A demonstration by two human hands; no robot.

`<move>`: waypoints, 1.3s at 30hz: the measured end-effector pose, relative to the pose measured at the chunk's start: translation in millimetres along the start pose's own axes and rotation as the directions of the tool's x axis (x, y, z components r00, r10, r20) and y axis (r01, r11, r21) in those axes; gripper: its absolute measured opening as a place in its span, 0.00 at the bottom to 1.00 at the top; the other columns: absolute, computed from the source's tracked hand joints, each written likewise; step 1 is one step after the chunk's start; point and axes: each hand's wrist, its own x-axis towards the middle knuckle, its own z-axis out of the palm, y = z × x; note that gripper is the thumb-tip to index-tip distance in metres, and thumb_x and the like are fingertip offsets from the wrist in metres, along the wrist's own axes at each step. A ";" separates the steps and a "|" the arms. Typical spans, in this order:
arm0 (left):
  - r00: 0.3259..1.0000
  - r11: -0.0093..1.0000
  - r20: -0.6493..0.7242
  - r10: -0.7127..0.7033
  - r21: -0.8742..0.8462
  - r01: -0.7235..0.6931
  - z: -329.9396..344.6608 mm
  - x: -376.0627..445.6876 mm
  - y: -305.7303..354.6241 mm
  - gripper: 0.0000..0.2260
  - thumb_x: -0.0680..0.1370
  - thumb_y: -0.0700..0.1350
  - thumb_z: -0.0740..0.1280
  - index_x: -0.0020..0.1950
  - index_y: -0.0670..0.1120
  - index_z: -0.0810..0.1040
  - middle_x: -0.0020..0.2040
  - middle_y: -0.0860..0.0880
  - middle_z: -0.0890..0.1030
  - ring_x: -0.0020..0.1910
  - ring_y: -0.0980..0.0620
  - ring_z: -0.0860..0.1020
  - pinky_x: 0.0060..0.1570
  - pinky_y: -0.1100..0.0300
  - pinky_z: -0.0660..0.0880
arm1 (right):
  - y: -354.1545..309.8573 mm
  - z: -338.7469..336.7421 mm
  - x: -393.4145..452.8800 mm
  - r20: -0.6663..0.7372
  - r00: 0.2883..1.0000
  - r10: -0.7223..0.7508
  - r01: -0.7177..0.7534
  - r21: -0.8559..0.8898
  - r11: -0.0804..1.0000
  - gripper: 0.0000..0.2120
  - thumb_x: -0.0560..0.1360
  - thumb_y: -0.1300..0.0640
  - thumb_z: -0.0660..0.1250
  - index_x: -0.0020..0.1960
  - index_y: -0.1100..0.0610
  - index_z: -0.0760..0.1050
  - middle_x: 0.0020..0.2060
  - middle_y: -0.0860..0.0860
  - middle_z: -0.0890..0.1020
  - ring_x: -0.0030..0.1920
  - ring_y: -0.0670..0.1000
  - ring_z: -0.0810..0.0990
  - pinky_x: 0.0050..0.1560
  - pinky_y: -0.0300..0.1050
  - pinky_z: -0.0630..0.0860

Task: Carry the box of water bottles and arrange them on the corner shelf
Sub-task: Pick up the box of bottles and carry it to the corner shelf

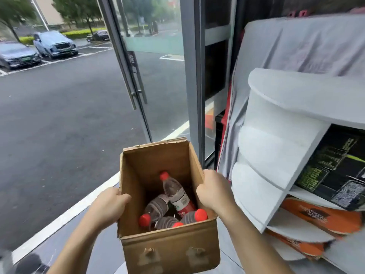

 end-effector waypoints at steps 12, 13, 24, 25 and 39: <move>0.896 0.914 0.274 0.350 0.110 -0.390 -17.5 229.8 53.1 0.14 0.75 0.41 0.65 0.31 0.37 0.75 0.30 0.41 0.80 0.31 0.44 0.79 0.32 0.57 0.68 | -48.0 63.2 111.2 -0.198 0.871 0.449 -0.427 0.142 0.893 0.06 0.72 0.65 0.59 0.46 0.59 0.71 0.48 0.59 0.82 0.48 0.63 0.79 0.40 0.44 0.69; 0.877 0.898 0.299 0.377 0.112 -0.425 -16.3 246.2 59.0 0.13 0.75 0.41 0.65 0.33 0.34 0.76 0.31 0.40 0.82 0.33 0.43 0.80 0.32 0.57 0.69 | -51.0 69.3 116.4 -0.221 0.847 0.484 -0.459 0.157 0.875 0.06 0.72 0.65 0.59 0.47 0.59 0.72 0.49 0.60 0.82 0.49 0.63 0.80 0.40 0.44 0.69; 0.600 0.680 0.572 0.559 0.098 -0.727 35.9 376.3 139.8 0.12 0.75 0.43 0.64 0.34 0.36 0.77 0.35 0.39 0.82 0.43 0.38 0.81 0.34 0.55 0.69 | -52.8 98.9 179.5 -0.400 0.532 0.746 -0.704 0.281 0.652 0.13 0.73 0.64 0.60 0.34 0.53 0.60 0.46 0.60 0.82 0.49 0.63 0.79 0.39 0.45 0.67; 0.583 0.668 0.586 0.562 0.094 -0.738 42.1 381.6 146.1 0.12 0.75 0.43 0.64 0.36 0.35 0.78 0.37 0.37 0.83 0.43 0.37 0.81 0.36 0.54 0.70 | -49.9 98.6 185.0 -0.403 0.518 0.754 -0.714 0.281 0.641 0.12 0.72 0.64 0.60 0.35 0.53 0.61 0.46 0.60 0.82 0.49 0.63 0.79 0.39 0.45 0.67; 0.289 0.430 0.751 0.594 0.008 -0.903 108.2 497.3 239.8 0.16 0.75 0.42 0.62 0.27 0.43 0.64 0.27 0.47 0.71 0.29 0.46 0.70 0.29 0.56 0.65 | -39.4 120.1 298.2 -0.406 0.202 0.892 -0.805 0.449 0.387 0.13 0.73 0.63 0.62 0.35 0.53 0.62 0.36 0.55 0.77 0.46 0.62 0.79 0.42 0.46 0.72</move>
